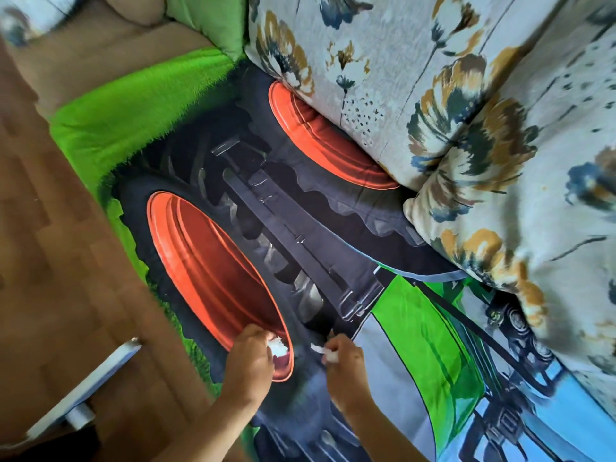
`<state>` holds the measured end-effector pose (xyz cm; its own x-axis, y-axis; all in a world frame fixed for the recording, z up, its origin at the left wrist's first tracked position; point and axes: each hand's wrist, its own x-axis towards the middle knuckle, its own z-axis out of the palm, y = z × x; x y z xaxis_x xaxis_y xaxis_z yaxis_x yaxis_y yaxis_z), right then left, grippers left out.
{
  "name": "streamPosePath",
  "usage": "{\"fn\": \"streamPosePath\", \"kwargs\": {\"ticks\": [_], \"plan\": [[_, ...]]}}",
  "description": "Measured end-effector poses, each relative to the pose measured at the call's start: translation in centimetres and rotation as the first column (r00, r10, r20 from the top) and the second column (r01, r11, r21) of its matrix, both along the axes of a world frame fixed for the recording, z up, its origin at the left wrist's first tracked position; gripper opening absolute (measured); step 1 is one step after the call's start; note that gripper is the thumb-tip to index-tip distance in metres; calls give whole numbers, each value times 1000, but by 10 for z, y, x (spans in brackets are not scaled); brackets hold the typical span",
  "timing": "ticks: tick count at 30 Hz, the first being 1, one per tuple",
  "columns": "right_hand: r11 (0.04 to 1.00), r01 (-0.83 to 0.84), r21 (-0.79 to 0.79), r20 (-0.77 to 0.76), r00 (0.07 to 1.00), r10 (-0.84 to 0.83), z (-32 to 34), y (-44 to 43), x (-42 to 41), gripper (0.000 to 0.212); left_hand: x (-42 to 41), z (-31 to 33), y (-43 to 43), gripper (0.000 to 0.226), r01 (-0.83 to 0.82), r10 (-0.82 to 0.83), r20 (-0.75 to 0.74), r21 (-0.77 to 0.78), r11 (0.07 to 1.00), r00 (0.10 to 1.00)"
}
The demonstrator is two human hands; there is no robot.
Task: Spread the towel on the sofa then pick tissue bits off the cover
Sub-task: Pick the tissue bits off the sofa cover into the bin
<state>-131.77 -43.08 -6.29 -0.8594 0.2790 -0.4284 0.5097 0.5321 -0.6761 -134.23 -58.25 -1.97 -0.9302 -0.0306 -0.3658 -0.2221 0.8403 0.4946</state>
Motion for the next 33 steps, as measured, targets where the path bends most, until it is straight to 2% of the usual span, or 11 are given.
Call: {"fn": "streamPosePath", "kwargs": {"ticks": [3, 6, 9, 11, 14, 17, 21, 24, 27, 31, 33], "plan": [[996, 86, 20, 43, 995, -87, 6, 6, 5, 23, -1, 9, -8, 28, -93, 92, 9, 106, 990, 996], [975, 217, -51, 56, 975, -214, 21, 13, 1, 23, -2, 27, -15, 27, -219, 228, -12, 230, 948, 974], [955, 259, -144, 20, 966, -259, 45, 15, -19, 18, -12, 49, -28, 25, -398, 427, -16, 329, 856, 904], [953, 241, -184, -43, 967, -252, 71, 13, -39, 16, -21, 68, -38, 25, -509, 548, 55, 454, 731, 835], [960, 162, -228, -173, 964, -203, 121, -1, -69, 7, -32, 100, -61, 28, -537, 618, 71, 579, 614, 783], [964, 78, -254, -278, 949, -150, 171, -25, -88, 8, -33, 139, -82, 27, -504, 620, 38, 621, 600, 784], [950, -33, -310, -318, 945, -71, 219, -73, -97, 11, -20, 184, -109, 36, -494, 707, -37, 690, 529, 706], [945, -134, -298, -310, 950, 38, 234, -118, -91, 9, -6, 205, -136, 31, -532, 784, -59, 703, 473, 619], [926, -184, -330, -299, 951, 82, 236, -154, -82, 9, 9, 216, -154, 26, -569, 820, -50, 696, 438, 571], [878, -343, -334, -334, 914, 229, 239, -252, -71, 18, 35, 216, -227, 23, -646, 874, 71, 703, 299, 481], [841, -441, -312, -361, 874, 325, 239, -310, -64, 12, 45, 210, -273, 25, -685, 914, 75, 688, 241, 398]]}}
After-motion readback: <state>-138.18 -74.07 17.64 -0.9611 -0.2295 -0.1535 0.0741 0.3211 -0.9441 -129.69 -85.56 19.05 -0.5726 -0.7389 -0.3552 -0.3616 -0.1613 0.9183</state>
